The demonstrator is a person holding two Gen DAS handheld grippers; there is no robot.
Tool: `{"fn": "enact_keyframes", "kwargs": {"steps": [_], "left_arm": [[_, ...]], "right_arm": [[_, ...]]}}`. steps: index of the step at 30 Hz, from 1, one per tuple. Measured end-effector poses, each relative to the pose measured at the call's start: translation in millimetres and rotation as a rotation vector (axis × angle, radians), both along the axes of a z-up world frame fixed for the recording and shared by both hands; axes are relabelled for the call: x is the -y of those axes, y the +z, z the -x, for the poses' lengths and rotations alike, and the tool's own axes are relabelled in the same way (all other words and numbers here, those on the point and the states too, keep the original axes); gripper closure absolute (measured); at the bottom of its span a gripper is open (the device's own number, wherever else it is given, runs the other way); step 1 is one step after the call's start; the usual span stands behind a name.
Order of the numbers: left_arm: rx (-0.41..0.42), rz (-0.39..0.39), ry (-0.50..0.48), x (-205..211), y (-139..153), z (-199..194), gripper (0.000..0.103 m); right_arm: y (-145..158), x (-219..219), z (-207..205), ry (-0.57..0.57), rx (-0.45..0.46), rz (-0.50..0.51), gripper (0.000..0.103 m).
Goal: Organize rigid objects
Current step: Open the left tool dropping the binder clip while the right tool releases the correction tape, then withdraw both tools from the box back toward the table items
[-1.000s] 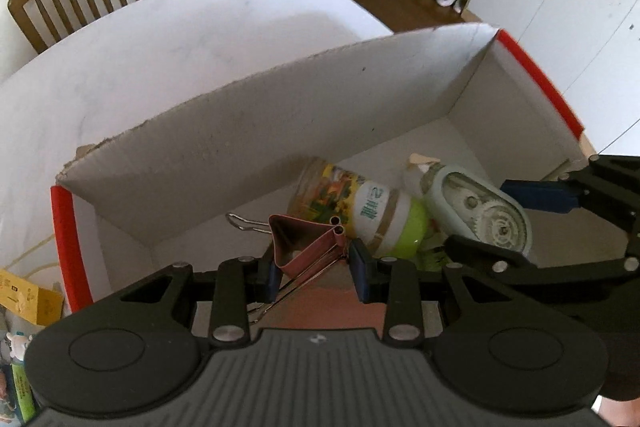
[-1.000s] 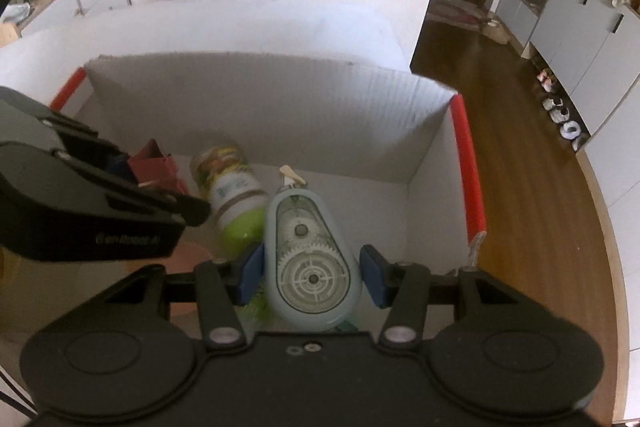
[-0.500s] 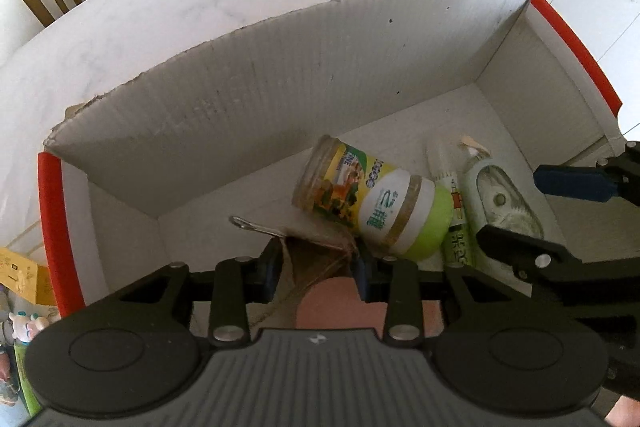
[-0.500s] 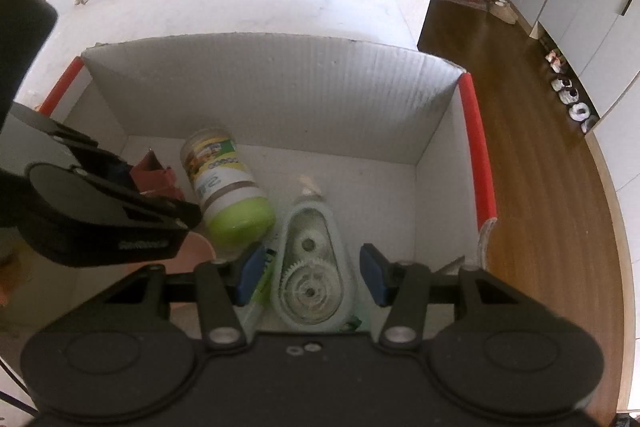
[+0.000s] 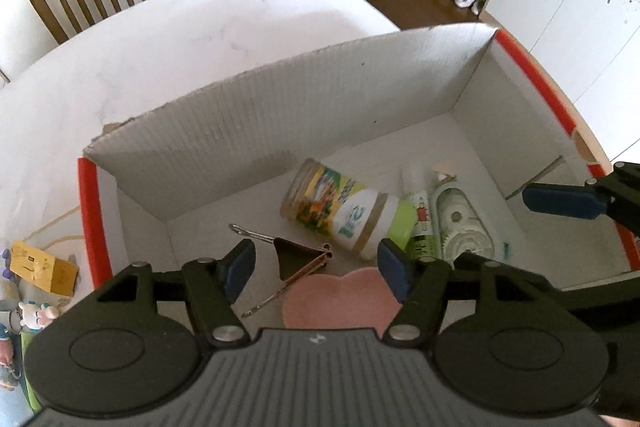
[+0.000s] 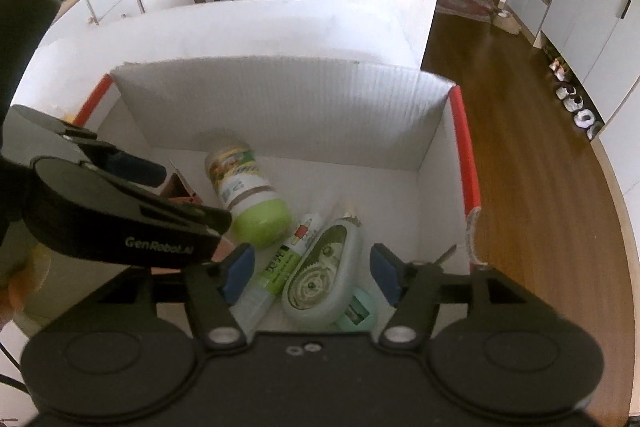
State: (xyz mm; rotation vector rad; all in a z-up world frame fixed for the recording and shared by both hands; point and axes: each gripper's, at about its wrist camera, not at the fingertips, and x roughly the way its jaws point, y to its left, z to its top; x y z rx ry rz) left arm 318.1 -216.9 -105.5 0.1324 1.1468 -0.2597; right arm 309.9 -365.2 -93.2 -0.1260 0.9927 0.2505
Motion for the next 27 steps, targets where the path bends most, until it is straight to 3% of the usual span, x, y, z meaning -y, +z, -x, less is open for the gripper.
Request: {"fn": "enact_keyframes", "kwargs": {"steps": [27], "left_arm": [[0.199,0.078,-0.060,-22.2,69.6,66.8,0.036]], "right_arm": [[49.2,6.7,60.7,-0.004,0.146,-0.093,0.017]]}}
